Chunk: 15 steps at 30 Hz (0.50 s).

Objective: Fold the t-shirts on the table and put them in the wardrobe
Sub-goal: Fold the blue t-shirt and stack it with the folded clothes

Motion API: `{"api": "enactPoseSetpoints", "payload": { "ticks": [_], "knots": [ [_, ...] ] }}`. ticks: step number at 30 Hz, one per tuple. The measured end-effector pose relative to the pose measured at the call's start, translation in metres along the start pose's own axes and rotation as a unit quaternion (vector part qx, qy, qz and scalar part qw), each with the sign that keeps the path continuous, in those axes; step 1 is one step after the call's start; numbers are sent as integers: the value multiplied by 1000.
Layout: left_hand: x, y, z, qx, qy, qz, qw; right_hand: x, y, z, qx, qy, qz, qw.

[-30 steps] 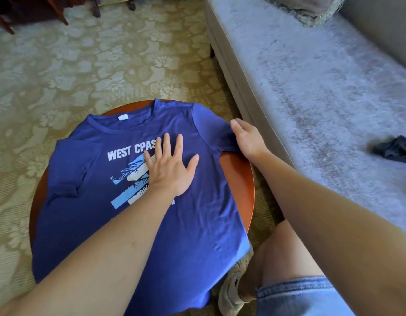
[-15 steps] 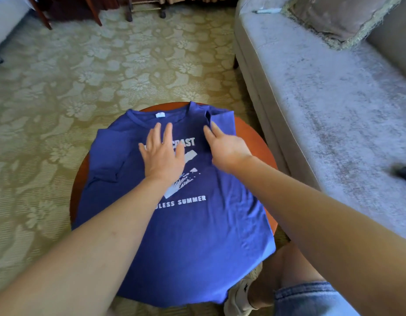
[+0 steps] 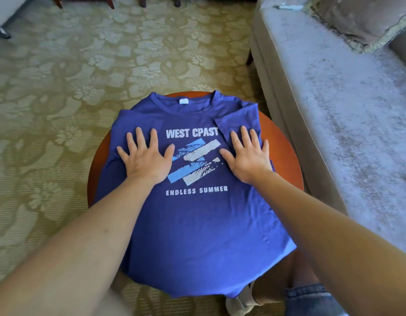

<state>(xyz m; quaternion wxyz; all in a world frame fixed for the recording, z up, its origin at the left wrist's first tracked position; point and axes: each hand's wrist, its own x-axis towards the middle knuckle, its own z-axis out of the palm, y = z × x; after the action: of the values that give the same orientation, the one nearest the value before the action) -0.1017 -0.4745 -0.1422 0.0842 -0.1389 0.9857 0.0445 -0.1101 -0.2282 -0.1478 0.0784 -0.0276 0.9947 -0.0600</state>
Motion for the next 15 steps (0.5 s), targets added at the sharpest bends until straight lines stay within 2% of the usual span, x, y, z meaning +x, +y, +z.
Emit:
{"api": "enactPoseSetpoints", "payload": {
  "ticks": [10,12,15],
  "knots": [
    [21,12,1,-20,16,1,1000,22,13,-2,-10,12,14,1000],
    [16,10,-2,-50,17,5,999,15,15,-5,17,17,10,1000],
    [-1,1,-10,-147,52,-17,988,-4,23,-13,106,75,32,991]
  ]
}}
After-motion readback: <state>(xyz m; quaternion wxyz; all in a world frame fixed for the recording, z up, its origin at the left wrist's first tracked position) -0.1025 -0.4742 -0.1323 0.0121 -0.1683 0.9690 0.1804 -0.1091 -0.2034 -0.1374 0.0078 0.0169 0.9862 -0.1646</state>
